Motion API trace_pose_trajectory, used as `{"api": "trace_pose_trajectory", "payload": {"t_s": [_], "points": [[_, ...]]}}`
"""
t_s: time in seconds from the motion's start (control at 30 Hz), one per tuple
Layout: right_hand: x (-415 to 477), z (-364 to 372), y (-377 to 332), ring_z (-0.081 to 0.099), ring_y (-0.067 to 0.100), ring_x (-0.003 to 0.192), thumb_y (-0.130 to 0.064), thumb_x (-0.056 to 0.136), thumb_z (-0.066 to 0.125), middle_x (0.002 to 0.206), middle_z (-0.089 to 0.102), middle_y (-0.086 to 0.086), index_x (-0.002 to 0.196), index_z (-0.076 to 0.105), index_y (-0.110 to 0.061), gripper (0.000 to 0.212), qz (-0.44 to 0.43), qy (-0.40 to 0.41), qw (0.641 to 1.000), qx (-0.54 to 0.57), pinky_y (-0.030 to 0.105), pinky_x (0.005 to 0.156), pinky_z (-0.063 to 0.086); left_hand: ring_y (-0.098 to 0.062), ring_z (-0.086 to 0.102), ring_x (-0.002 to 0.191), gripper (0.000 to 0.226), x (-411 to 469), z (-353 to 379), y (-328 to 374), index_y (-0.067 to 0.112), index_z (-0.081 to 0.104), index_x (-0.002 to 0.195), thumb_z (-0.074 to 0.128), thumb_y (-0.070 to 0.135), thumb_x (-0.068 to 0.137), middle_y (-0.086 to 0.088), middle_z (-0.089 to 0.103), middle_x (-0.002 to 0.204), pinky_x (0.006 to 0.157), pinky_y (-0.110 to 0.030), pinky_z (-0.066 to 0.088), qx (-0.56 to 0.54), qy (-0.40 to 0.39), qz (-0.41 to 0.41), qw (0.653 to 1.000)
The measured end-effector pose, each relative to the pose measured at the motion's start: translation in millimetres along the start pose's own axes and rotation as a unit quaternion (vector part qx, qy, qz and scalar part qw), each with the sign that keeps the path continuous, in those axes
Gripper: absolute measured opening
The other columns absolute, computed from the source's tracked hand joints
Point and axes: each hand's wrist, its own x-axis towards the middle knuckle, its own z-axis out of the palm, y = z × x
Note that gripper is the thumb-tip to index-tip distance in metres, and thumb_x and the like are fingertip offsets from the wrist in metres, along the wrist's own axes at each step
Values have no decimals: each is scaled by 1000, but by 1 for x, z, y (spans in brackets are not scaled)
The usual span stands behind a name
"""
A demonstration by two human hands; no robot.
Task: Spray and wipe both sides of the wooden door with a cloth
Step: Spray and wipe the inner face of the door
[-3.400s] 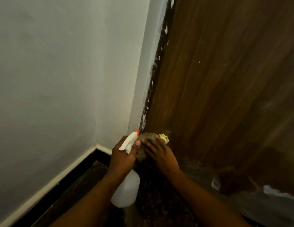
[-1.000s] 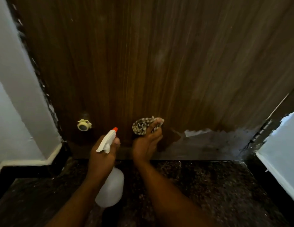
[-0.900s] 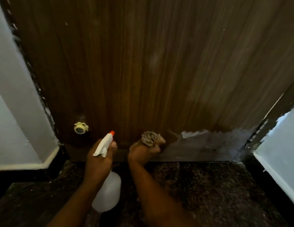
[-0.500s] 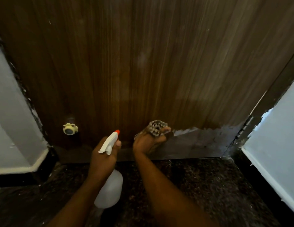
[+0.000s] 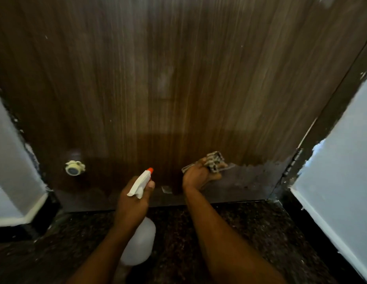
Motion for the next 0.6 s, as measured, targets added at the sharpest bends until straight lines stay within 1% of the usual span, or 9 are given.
{"api": "trace_pose_trajectory", "payload": {"t_s": [0.07,0.13,0.2,0.3,0.33,0.4,0.5,0.53,0.6], "points": [[24,15,49,48,28,124,-32,103,43,156,28,22,156,13,-5,67,47,-66,996,29,47,108,39,9,55,87,26,0,10,0,30,53,112,59,16,91,23,55,94,70,-6,37,-2,1,-6,1000],[21,-2,41,43,33,135,-25,107,29,156,31,20,156,19,-6,54,126,-60,990,-14,47,113,35,8,54,88,25,-3,18,2,31,53,110,60,16,90,23,55,94,72,-7,36,5,-10,0,1000],[33,-29,30,45,35,134,-29,106,29,150,40,18,151,32,-5,50,169,-66,983,-8,47,110,40,10,57,85,27,-6,25,5,39,53,101,61,15,90,21,56,92,70,-6,38,7,-17,5,1000],[67,-41,15,53,38,122,-51,93,55,139,49,21,137,48,3,70,156,102,982,10,47,103,46,21,56,81,31,-8,32,6,44,50,96,60,15,91,17,58,89,66,0,41,14,-33,11,999],[68,-42,7,54,38,121,-53,88,61,135,52,22,134,52,4,74,106,135,985,24,45,105,44,20,56,82,30,-7,34,6,44,50,96,60,16,91,17,59,90,67,-1,41,14,-34,9,999],[51,-40,-5,51,40,120,-30,92,67,132,52,29,132,52,9,58,25,112,993,24,41,106,37,12,58,85,28,-6,39,4,43,51,99,61,19,90,18,59,92,71,-5,41,10,-29,6,1000],[13,-34,-4,50,39,114,1,98,50,134,48,30,136,44,13,40,-6,74,997,21,29,89,36,7,54,89,24,-6,51,2,34,51,108,60,20,91,22,56,94,75,-10,38,2,-35,-2,999],[8,-36,-2,52,36,111,6,99,43,131,50,24,137,42,13,38,2,77,997,18,24,79,38,6,54,88,25,-6,57,3,32,51,110,60,19,91,22,56,94,74,-10,37,1,-38,-1,999],[10,-42,7,54,38,115,2,101,39,126,53,17,137,44,8,37,44,26,999,13,25,77,41,5,55,88,25,-9,66,3,34,51,107,60,17,91,21,57,94,74,-11,38,-1,-43,0,999]]}}
